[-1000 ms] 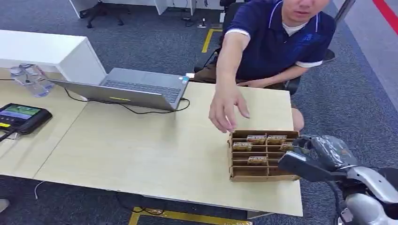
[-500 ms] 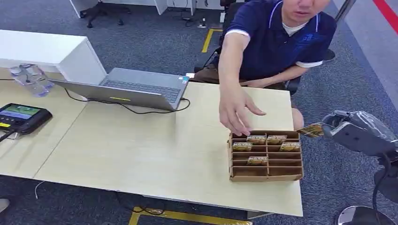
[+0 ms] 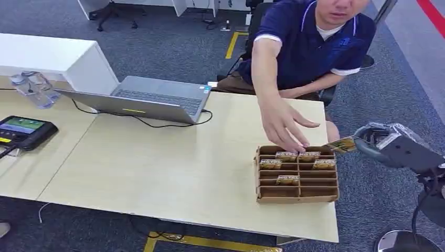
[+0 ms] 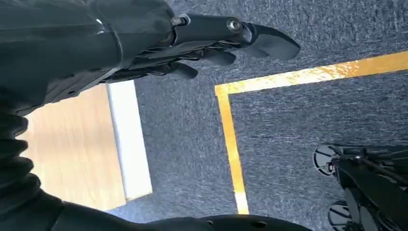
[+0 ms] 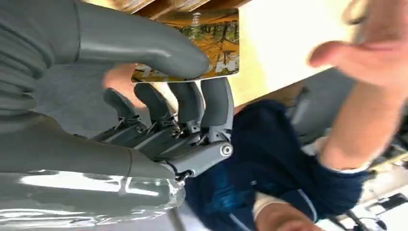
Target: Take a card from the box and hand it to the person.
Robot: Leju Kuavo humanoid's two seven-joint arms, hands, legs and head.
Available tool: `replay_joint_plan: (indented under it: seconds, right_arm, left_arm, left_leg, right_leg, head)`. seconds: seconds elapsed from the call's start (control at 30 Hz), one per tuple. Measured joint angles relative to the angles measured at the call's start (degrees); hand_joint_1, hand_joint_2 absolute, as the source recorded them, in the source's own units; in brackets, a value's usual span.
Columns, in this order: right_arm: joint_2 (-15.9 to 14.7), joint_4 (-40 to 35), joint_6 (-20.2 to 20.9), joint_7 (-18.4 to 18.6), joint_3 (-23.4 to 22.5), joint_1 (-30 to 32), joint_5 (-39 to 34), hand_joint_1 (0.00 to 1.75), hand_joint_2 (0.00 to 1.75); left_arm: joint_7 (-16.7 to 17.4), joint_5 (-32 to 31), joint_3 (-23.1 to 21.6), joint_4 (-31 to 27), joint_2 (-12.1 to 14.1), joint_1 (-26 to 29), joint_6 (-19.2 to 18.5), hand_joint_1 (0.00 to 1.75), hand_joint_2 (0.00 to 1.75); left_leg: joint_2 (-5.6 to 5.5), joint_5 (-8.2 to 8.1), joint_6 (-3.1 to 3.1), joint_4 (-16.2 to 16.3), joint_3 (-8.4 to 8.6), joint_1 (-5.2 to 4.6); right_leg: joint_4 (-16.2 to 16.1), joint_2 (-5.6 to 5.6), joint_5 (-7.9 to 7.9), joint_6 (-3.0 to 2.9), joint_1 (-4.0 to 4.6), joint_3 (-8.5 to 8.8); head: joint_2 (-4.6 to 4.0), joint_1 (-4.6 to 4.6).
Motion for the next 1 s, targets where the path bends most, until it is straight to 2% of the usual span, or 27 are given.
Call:
replay_joint_plan:
  seconds: [0.1, 0.23, 0.5, 0.7, 0.73, 0.77, 1.0]
  right_arm:
    - [2.89, 3.7, -2.19, -2.41, 3.0, -1.3, -2.72, 1.4, 1.75]
    - [7.93, 9.68, -7.76, -4.5, 8.57, -3.51, -4.7, 1.4, 1.75]
    - [17.56, 14.99, -15.62, -5.15, 14.75, -4.84, -3.58, 1.4, 1.75]
    - [20.72, 16.26, -17.61, -5.13, 16.68, -5.66, -2.84, 1.4, 1.75]
    - [20.85, 16.28, -17.66, -5.05, 16.74, -5.67, -2.73, 0.8, 1.75]
    - [21.0, 16.32, -17.66, -5.0, 16.78, -5.69, -2.64, 0.0, 1.75]
    - [21.98, 16.78, -17.66, -4.69, 17.02, -5.81, -2.42, 0.0, 1.75]
  left_arm:
    - [0.26, -0.5, 0.0, 0.0, 0.0, -0.16, 0.0, 0.0, 1.75]
    - [0.17, -1.0, 0.0, 0.0, -0.11, -0.3, 0.0, 0.0, 1.75]
    - [0.74, -0.72, 0.33, 0.0, -0.39, -0.34, 0.46, 0.0, 1.75]
    - [0.72, -1.46, 0.37, 0.0, -0.46, -0.31, 0.52, 0.0, 1.75]
    - [0.92, -1.88, 0.37, 0.0, -0.46, -0.29, 0.65, 0.0, 1.75]
    - [1.16, -2.3, 0.37, 0.0, -0.46, -0.28, 0.79, 0.0, 1.75]
    - [1.4, -2.45, 0.37, 0.0, -0.46, -0.26, 1.31, 0.0, 1.75]
  left_leg:
    - [0.02, 0.01, -0.02, -0.01, 0.01, 0.04]
    - [-0.01, 0.09, -0.11, 0.0, 0.08, 0.1]
    - [0.0, 0.09, -0.11, -0.01, 0.05, 0.15]
    - [-0.01, 0.09, -0.11, -0.01, 0.05, 0.13]
    - [-0.01, 0.09, -0.11, -0.01, 0.04, 0.13]
    - [0.0, 0.08, -0.11, -0.01, 0.04, 0.13]
    - [-0.03, 0.08, -0.11, -0.01, 0.04, 0.14]
  right_leg:
    - [0.03, 0.04, 0.0, -0.01, 0.03, 0.0]
    - [0.04, 0.0, 0.01, -0.02, 0.08, 0.0]
    - [0.05, 0.01, 0.0, -0.04, 0.11, -0.03]
    - [0.04, 0.0, 0.0, -0.04, 0.1, -0.03]
    - [0.04, 0.0, 0.0, -0.04, 0.1, -0.03]
    - [0.04, 0.01, 0.0, -0.04, 0.1, -0.03]
    - [0.04, -0.03, 0.0, -0.04, 0.11, -0.03]
  head:
    - [0.0, 0.0]
    - [0.0, -0.02]
    - [0.0, 0.0]
    - [0.0, 0.0]
    - [0.0, 0.0]
    - [0.0, 0.0]
    - [0.0, 0.0]
